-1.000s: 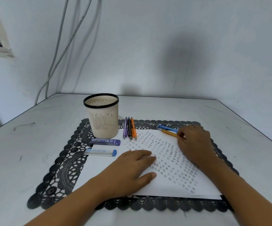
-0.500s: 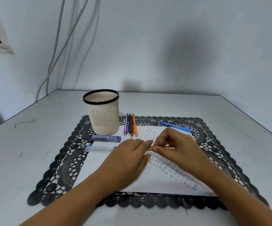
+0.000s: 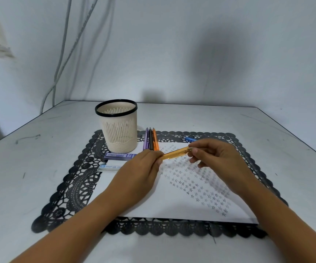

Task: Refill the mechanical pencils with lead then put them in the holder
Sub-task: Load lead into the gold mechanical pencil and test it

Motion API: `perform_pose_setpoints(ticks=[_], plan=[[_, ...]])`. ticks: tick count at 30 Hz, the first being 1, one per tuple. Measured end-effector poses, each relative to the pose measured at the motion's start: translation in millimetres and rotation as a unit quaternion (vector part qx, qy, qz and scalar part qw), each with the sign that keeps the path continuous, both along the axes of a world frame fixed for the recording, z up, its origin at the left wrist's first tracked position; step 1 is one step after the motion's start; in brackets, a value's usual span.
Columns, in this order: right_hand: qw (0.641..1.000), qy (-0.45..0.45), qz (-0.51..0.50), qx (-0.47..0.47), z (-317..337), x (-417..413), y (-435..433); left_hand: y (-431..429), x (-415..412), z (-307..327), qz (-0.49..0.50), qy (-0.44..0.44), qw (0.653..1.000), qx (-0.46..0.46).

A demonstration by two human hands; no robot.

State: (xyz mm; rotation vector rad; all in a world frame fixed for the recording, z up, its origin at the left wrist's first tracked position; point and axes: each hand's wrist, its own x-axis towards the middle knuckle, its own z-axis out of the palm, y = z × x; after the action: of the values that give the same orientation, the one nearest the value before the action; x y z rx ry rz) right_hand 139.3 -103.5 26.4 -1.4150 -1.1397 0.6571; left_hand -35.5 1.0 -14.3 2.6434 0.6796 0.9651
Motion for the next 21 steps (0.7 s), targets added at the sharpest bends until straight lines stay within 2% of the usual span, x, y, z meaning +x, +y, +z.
perform_pose_setpoints(ticks=[9,15,18,21], plan=[[1.0,0.001,-0.025,0.013,-1,5,1,-1,0,1,-0.003,-0.002,1.0,0.009],[0.996,0.008,-0.088,0.02,-2,17,3,-5,1,2,-0.006,0.001,1.0,-0.005],[0.989,-0.071,-0.129,-0.005,-8,20,7,-10,4,0,-0.016,0.019,1.0,-0.004],[0.964,-0.212,-0.146,-0.059,-17,25,10,-13,8,-2,-0.03,0.045,0.998,0.014]])
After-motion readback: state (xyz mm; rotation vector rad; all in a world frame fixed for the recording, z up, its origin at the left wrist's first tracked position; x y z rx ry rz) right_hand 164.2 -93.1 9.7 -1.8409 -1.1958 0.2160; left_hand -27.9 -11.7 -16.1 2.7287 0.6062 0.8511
